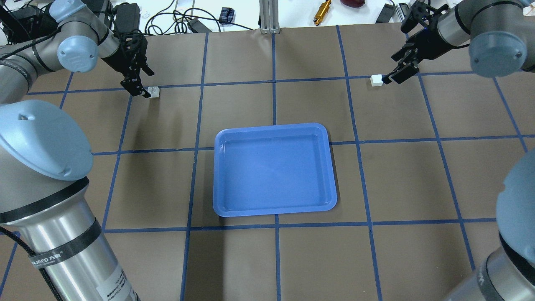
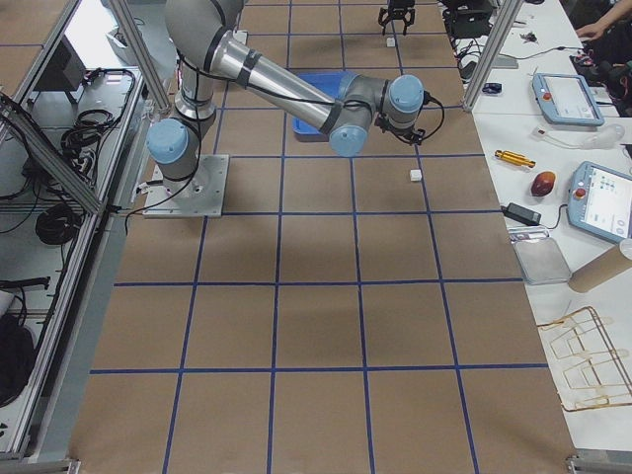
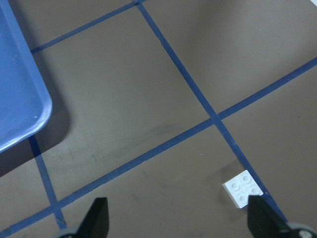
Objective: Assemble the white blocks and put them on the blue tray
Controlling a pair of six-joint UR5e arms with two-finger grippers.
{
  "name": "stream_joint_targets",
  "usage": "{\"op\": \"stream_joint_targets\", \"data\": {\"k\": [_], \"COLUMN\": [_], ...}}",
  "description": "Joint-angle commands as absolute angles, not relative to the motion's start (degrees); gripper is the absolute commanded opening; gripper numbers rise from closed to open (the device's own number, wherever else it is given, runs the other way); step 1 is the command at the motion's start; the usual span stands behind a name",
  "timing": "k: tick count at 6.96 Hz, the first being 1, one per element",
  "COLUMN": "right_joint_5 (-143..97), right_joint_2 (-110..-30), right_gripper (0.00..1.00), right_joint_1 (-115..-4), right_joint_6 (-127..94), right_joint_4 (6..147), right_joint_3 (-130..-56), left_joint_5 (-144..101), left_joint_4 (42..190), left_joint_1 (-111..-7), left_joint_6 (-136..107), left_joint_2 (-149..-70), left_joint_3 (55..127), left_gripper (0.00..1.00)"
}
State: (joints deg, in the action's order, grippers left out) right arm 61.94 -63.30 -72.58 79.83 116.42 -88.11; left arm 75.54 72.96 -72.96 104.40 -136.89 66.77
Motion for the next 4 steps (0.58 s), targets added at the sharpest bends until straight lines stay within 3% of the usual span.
{"op": "stream_joint_targets", "data": {"k": [1,2,4], "right_joint_5": [59.2,56.5,55.7], "right_joint_2": [-58.0,-55.1,-50.6], "right_gripper": [0.94,0.94,0.92], "right_joint_1": [-71.9,-70.7,-70.6], "right_joint_6": [89.3,90.5,95.3], "right_joint_4": [116.3,112.0,106.0], "right_joint_3": [-84.0,-81.7,-75.6], "left_joint_5": [75.3,75.3,73.5], "left_joint_4": [72.9,72.9,72.9], "left_joint_1": [-71.4,-71.4,-71.4], "left_joint_6": [104.5,104.5,104.4], "left_joint_2": [-136.9,-137.0,-137.0], "left_joint_3": [68.4,68.5,68.7], "left_gripper": [1.00,1.00,0.86]}}
